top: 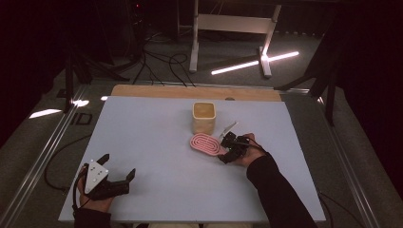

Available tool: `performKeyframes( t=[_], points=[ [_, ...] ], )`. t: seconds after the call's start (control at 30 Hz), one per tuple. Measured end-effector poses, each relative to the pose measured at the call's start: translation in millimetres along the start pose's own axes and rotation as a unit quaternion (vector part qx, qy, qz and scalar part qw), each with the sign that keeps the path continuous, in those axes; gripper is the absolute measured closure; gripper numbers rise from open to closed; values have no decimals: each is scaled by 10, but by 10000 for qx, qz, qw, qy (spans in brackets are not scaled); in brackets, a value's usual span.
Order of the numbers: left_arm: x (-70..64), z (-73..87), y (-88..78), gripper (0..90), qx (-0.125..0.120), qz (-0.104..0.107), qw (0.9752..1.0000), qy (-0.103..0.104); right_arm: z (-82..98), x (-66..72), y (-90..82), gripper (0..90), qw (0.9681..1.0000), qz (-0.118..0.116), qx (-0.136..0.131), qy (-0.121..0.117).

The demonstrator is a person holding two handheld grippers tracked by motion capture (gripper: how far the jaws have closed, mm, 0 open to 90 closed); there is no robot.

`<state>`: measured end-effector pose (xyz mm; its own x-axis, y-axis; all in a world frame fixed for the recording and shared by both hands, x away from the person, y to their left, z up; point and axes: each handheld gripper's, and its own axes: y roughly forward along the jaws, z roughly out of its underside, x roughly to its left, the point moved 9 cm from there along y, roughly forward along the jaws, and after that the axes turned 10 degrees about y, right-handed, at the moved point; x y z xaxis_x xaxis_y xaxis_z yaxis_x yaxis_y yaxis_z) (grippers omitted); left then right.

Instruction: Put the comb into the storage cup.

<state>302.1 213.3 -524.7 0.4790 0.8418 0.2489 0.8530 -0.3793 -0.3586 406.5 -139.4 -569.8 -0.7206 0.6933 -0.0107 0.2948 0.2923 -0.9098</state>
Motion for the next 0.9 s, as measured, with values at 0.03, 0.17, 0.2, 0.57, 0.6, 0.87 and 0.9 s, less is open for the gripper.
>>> performKeyframes(
  t=[0.03,0.17,0.2,0.57,0.6,0.87,0.9],
  points=[
    [1,-1,-1,2,-2,-1,10000,0,-1,-6,8,440,10000,-25,-3,-22],
    [1,0,-2,2,-1,-1,10000,4,9,-2,43,504,9999,-106,86,4],
    [1,-1,-2,2,-3,-1,10000,4,10,-3,53,517,9999,-110,94,-7],
    [-12,-5,1,2,10,-8,10000,53,16,19,104,637,9993,-301,207,-15],
    [-13,-4,1,2,18,-9,10000,72,18,22,103,640,9993,-311,212,-12],
    [-17,-5,-1,2,26,-8,10000,92,19,29,103,653,9992,-263,240,-165],
    [-17,-5,-1,2,26,-8,10000,92,16,32,106,653,9993,-257,228,-163]
  ],
)
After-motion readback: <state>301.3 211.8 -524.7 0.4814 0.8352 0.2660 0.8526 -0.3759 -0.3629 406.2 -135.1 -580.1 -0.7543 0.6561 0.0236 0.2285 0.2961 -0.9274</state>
